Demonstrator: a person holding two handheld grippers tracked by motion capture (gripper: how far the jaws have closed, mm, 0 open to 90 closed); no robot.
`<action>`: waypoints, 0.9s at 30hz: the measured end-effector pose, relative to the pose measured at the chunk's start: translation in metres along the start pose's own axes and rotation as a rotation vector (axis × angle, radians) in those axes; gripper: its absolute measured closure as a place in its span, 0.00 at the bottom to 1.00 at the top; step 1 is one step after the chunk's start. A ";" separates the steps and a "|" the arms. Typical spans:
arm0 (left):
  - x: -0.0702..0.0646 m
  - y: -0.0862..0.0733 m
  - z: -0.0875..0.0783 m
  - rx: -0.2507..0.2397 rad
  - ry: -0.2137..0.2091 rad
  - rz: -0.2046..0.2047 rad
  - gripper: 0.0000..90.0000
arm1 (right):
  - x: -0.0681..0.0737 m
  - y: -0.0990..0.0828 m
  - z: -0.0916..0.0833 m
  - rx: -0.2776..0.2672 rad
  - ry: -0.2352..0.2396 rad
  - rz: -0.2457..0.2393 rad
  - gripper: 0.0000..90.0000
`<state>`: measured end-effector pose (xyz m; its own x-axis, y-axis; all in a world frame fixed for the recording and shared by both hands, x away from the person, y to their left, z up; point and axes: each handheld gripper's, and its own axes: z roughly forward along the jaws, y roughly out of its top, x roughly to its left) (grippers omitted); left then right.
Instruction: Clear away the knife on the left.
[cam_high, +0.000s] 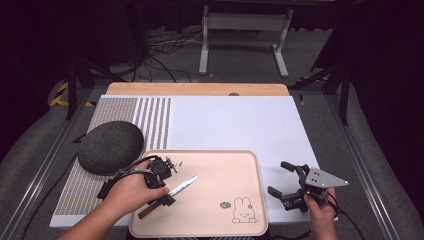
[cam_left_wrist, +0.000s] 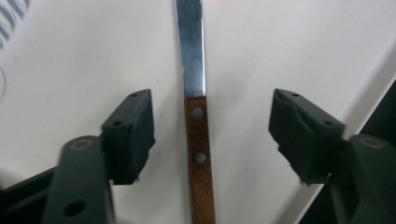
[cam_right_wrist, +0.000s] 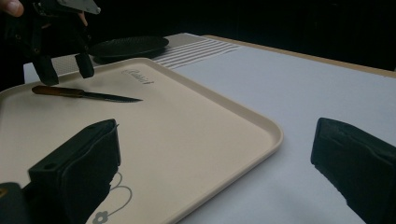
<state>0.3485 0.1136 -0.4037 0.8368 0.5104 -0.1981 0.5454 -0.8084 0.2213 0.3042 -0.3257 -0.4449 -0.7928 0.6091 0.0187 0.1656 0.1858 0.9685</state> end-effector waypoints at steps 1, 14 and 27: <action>-0.001 0.001 0.000 -0.011 0.006 0.014 0.31 | 0.000 0.000 0.000 0.000 0.000 0.000 0.02; -0.014 0.009 0.001 -0.105 -0.009 0.258 0.61 | 0.000 0.000 0.000 0.001 0.001 0.000 0.02; -0.015 0.017 0.011 -0.032 -0.009 0.414 1.00 | 0.000 0.000 0.000 -0.001 0.001 0.002 0.02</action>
<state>0.3445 0.0888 -0.4078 0.9854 0.1417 -0.0946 0.1646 -0.9351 0.3139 0.3043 -0.3262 -0.4450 -0.7931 0.6088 0.0206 0.1663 0.1839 0.9688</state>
